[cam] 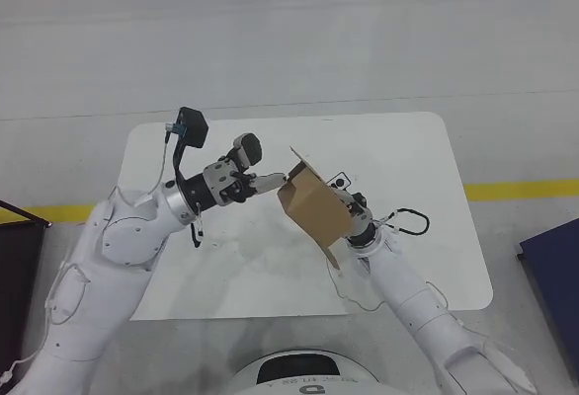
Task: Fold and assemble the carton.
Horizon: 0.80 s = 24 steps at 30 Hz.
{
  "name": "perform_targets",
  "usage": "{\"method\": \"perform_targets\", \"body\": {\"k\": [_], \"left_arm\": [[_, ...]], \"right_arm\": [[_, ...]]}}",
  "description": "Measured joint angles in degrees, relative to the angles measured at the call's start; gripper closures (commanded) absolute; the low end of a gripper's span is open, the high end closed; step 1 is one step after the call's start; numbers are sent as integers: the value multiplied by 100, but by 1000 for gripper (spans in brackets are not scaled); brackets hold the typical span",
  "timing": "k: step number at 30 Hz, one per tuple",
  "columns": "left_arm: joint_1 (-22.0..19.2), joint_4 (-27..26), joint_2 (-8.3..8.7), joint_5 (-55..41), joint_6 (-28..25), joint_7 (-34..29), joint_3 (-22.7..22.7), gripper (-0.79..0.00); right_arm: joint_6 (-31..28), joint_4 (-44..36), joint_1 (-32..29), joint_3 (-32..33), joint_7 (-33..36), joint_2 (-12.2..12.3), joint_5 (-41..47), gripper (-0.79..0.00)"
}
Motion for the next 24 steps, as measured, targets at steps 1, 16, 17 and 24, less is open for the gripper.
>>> {"method": "perform_targets", "body": {"k": [1,16,17,24], "left_arm": [[-11,53,-3,-455,92,-121,-25,-785],[-656,1033,41,-6001,2934,-2903,-329,-785],[-654,1031,41,-5989,2914,-2888,-329,-785],[-554,1176,9,-6451,3223,-2780,-246,-785]], "right_arm": [[10,-32,-13,2,-41,0,-2,0],[-582,239,17,46,-274,-57,-424,0],[-579,237,16,46,-273,-57,-423,0],[-579,223,11,46,-284,-56,-433,0]]}}
